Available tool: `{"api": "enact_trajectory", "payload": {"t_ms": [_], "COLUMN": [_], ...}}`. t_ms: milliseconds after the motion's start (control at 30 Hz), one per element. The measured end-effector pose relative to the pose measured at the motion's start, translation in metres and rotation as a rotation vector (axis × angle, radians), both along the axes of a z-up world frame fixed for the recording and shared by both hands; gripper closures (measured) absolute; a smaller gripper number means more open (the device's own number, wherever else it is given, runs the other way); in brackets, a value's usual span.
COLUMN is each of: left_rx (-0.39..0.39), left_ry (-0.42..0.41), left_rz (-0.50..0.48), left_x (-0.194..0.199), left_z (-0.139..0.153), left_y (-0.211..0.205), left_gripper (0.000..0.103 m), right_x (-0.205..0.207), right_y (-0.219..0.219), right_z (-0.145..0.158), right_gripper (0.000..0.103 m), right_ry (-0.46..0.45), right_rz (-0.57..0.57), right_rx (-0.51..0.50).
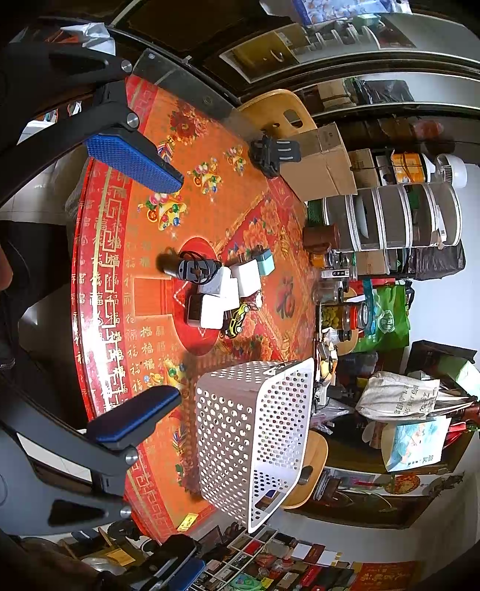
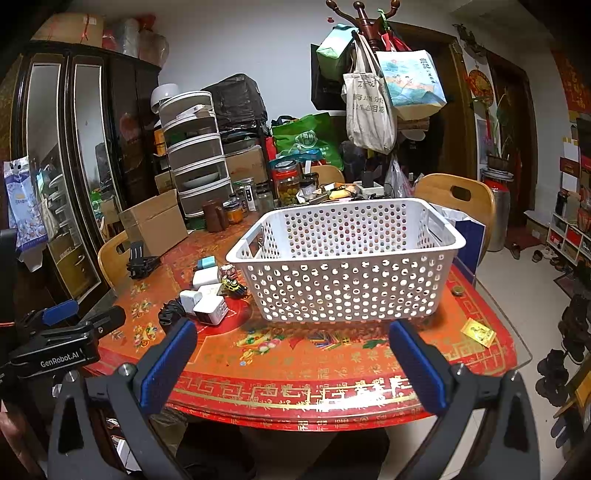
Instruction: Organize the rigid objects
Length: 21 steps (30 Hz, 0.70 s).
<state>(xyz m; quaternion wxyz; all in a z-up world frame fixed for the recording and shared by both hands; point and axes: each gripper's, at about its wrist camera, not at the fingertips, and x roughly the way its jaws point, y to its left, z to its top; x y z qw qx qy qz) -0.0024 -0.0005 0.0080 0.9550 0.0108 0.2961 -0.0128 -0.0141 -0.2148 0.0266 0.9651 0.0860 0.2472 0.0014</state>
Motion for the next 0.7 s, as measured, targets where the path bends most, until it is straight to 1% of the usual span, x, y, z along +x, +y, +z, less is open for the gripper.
{"api": "enact_trajectory", "payload": {"t_ms": [700], "left_rx": [0.001], "left_ry": [0.0], "left_rz": [-0.001], "left_x": [-0.0003], "left_z": [0.0004], "left_y": [-0.0009], "left_gripper": [0.0], "right_x": [0.0011], "right_y": [-0.0005], "right_z": [0.0017], "right_gripper": [0.0], "right_ry": [-0.001], "right_rz": [0.004], "right_rx": [-0.003]}}
